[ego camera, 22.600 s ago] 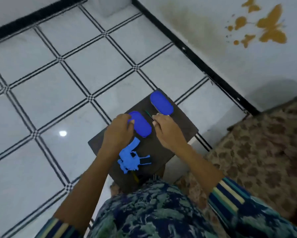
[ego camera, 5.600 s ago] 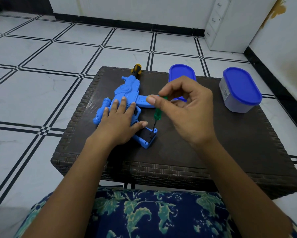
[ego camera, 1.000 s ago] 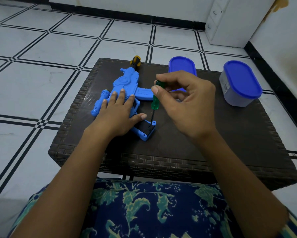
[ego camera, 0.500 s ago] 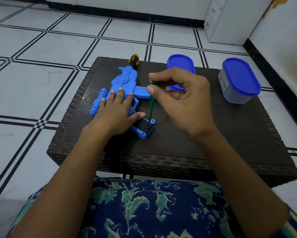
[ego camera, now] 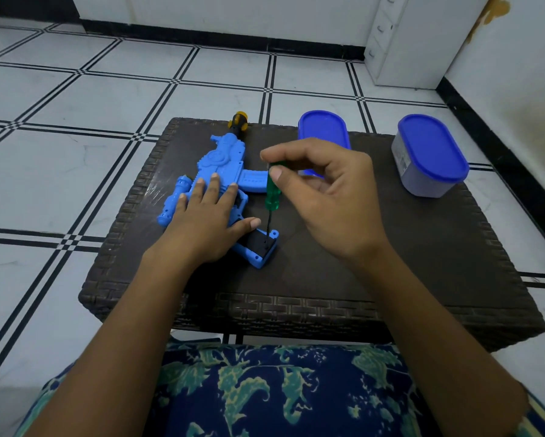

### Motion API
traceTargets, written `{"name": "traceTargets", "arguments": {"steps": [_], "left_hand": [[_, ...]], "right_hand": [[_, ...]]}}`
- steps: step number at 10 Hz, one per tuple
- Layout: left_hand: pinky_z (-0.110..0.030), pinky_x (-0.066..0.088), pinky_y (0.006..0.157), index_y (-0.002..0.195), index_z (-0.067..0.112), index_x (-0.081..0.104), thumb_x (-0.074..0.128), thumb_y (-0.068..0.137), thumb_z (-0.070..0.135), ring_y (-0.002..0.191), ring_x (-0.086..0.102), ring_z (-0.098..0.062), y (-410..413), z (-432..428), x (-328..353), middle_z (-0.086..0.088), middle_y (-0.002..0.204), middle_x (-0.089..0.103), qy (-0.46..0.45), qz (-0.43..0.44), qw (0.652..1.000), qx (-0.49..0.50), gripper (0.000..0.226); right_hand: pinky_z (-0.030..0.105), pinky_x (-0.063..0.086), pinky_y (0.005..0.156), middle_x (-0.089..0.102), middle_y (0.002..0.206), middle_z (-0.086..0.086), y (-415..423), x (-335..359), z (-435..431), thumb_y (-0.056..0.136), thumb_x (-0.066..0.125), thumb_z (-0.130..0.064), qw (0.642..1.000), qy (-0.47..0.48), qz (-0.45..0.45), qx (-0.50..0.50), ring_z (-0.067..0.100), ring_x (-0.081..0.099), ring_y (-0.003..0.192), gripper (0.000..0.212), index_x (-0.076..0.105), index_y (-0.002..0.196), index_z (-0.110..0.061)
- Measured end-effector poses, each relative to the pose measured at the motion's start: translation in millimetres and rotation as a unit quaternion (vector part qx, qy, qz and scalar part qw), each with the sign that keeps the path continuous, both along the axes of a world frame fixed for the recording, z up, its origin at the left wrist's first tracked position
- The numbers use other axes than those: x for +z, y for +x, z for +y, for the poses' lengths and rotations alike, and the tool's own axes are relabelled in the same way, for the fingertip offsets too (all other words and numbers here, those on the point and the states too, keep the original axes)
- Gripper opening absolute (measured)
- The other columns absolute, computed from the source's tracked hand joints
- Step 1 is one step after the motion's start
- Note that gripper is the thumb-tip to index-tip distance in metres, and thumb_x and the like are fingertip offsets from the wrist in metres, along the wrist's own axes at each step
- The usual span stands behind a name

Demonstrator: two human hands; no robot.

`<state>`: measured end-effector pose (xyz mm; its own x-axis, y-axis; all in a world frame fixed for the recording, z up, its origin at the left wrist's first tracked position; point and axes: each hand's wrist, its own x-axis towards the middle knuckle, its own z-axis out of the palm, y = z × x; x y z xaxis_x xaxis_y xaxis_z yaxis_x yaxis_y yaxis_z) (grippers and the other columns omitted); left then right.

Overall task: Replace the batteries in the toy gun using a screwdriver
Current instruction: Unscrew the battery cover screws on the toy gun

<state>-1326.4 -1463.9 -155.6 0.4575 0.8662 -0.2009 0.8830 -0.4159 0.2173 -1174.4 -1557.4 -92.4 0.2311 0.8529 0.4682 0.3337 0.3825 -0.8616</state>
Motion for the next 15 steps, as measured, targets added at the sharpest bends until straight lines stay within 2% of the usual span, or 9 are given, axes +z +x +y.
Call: {"name": "traceTargets", "arguments": {"steps": [3,5,7,8,10,12,13,14,15], "left_hand": [[-0.046,-0.005,0.119,0.154,0.028,-0.004,0.030,0.089,0.067,0.148,-0.016,-0.024,-0.1,0.7,-2.3,-0.004,0.161,-0.015,-0.002,-0.001,1.000,-0.001,0.083],[-0.046,-0.005,0.119,0.154,0.028,-0.003,0.029,0.089,0.067,0.148,-0.016,-0.024,-1.1,1.3,-2.9,-0.003,0.161,-0.016,0.001,0.005,1.000,0.001,0.083],[-0.047,-0.004,0.119,0.153,0.027,-0.004,0.029,0.089,0.067,0.148,-0.016,-0.024,-0.8,0.7,-4.2,-0.003,0.161,-0.015,0.001,-0.002,1.000,-0.003,0.083],[-0.046,-0.005,0.118,0.154,0.029,-0.003,0.029,0.088,0.068,0.148,-0.016,-0.023,-0.6,0.5,-2.7,-0.003,0.161,-0.016,-0.002,0.001,1.000,0.001,0.083],[-0.046,-0.005,0.119,0.154,0.028,-0.002,0.029,0.089,0.067,0.148,-0.016,-0.023,-0.4,-0.3,-2.2,-0.004,0.161,-0.015,-0.002,0.001,1.000,0.002,0.083],[-0.046,-0.005,0.119,0.154,0.028,-0.003,0.029,0.089,0.067,0.148,-0.016,-0.023,-0.9,-0.9,-1.8,-0.004,0.161,-0.016,-0.002,0.002,1.000,0.001,0.083],[-0.046,-0.005,0.119,0.154,0.028,-0.004,0.029,0.089,0.067,0.148,-0.016,-0.023,0.1,-0.8,-1.8,-0.004,0.161,-0.016,-0.003,0.004,1.000,0.001,0.083],[-0.046,-0.005,0.119,0.154,0.028,-0.005,0.029,0.089,0.067,0.148,-0.016,-0.024,0.4,-0.5,-1.3,-0.004,0.161,-0.016,-0.004,0.005,1.000,0.000,0.083],[-0.047,-0.005,0.119,0.153,0.026,-0.005,0.030,0.089,0.066,0.148,-0.016,-0.024,-0.2,-0.4,-1.7,-0.004,0.161,-0.015,-0.003,0.004,1.000,-0.002,0.083]], "right_hand": [[0.029,0.060,0.069,0.069,0.092,0.008,0.3,-0.4,1.2,0.078,0.079,-0.002,0.999,-0.003,0.031,-0.005,0.015,0.069,0.088,0.014,0.072,0.087,-0.011],[0.023,0.059,0.072,0.074,0.097,0.011,0.9,-0.1,-1.2,0.086,0.069,0.004,0.999,-0.017,0.041,0.020,0.012,0.071,0.089,0.013,0.073,0.098,0.001],[0.040,0.061,0.069,0.073,0.087,0.002,-2.3,0.1,-1.4,0.076,0.081,-0.002,0.999,-0.014,0.044,0.002,0.015,0.072,0.079,0.016,0.072,0.088,-0.006],[0.038,0.061,0.069,0.074,0.084,0.002,0.8,-2.3,1.4,0.077,0.080,-0.002,0.999,0.003,0.020,-0.044,0.012,0.072,0.076,0.013,0.073,0.086,-0.007],[0.023,0.059,0.069,0.074,0.082,0.002,1.1,-3.3,0.2,0.077,0.080,-0.003,0.998,0.021,-0.029,-0.059,0.009,0.072,0.075,0.011,0.075,0.087,-0.004],[0.032,0.061,0.074,0.074,0.086,0.004,0.9,-3.3,1.3,0.078,0.079,-0.003,1.000,0.006,-0.006,-0.030,0.011,0.073,0.081,0.015,0.072,0.091,-0.007],[0.032,0.060,0.083,0.074,0.096,0.005,1.3,-3.1,1.0,0.081,0.077,-0.001,1.000,-0.011,0.014,0.008,0.011,0.072,0.095,0.025,0.066,0.101,-0.013],[0.030,0.060,0.080,0.073,0.097,0.005,2.3,-4.0,0.6,0.085,0.074,-0.005,1.000,-0.019,-0.006,0.013,0.010,0.070,0.095,0.017,0.070,0.101,-0.008],[0.023,0.058,0.062,0.069,0.092,0.006,0.3,-3.4,0.6,0.082,0.077,-0.009,1.000,-0.018,-0.005,0.016,0.014,0.067,0.084,0.015,0.071,0.096,-0.008]]}}
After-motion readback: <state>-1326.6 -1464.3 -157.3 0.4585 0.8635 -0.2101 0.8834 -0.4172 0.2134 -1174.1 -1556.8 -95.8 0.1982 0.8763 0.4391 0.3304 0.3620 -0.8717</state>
